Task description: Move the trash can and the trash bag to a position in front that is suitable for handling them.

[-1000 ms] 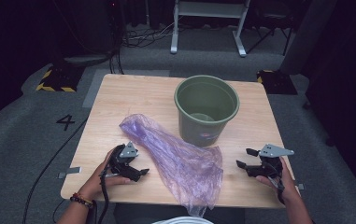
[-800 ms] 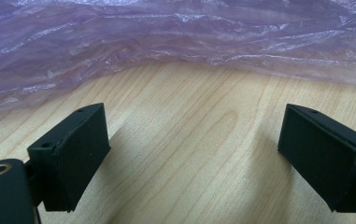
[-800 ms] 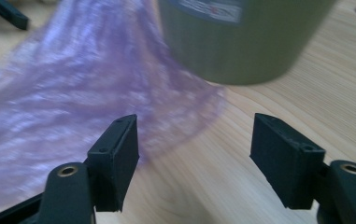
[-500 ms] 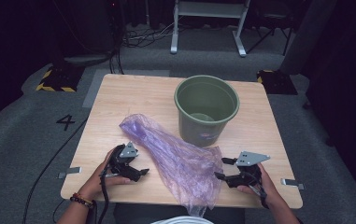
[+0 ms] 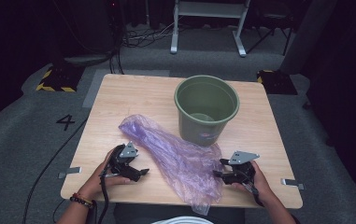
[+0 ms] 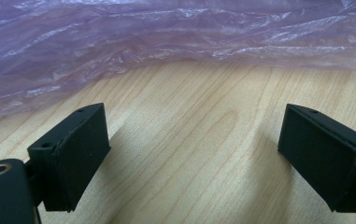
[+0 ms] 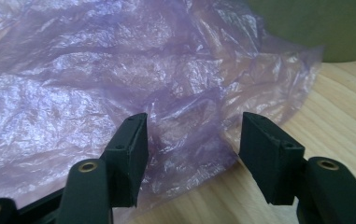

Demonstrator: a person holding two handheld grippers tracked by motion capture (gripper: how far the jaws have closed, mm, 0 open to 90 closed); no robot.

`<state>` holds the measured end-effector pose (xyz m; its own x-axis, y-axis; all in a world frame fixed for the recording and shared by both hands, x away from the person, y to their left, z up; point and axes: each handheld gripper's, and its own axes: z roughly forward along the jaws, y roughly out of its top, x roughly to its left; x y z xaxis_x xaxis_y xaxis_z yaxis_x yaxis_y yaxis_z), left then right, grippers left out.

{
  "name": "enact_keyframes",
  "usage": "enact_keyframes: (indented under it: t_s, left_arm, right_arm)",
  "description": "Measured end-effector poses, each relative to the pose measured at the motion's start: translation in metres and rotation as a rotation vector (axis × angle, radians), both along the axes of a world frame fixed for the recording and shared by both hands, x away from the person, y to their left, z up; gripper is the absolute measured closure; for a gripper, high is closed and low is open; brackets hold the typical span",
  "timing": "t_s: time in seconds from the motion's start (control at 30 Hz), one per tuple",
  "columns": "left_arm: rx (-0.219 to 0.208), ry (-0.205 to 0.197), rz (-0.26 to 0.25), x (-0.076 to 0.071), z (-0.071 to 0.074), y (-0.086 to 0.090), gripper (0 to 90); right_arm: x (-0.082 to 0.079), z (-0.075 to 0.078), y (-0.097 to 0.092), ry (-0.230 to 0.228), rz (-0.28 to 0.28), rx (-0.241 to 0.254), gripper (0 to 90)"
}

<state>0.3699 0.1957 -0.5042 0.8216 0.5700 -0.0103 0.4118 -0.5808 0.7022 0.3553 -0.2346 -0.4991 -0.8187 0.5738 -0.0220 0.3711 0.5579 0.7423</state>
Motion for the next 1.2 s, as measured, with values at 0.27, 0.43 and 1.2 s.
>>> enact_keyframes:
  t_s: [0.27, 0.43, 1.2]
  left_arm:
    - [0.001, -0.002, 0.002, 0.0, 0.0, 0.001, 9.0]
    - [-0.001, -0.003, 0.008, -0.001, 0.0, 0.004, 9.1]
    - [0.001, -0.004, 0.067, 0.001, 0.0, 0.039, 8.9]
  right_arm:
    - [0.012, -0.001, -0.032, -0.012, -0.095, 0.005, 41.9]
    - [0.02, -0.001, -0.053, -0.016, -0.161, 0.009, 39.7]
    - [0.038, -0.002, -0.11, -0.037, -0.364, -0.002, 33.6]
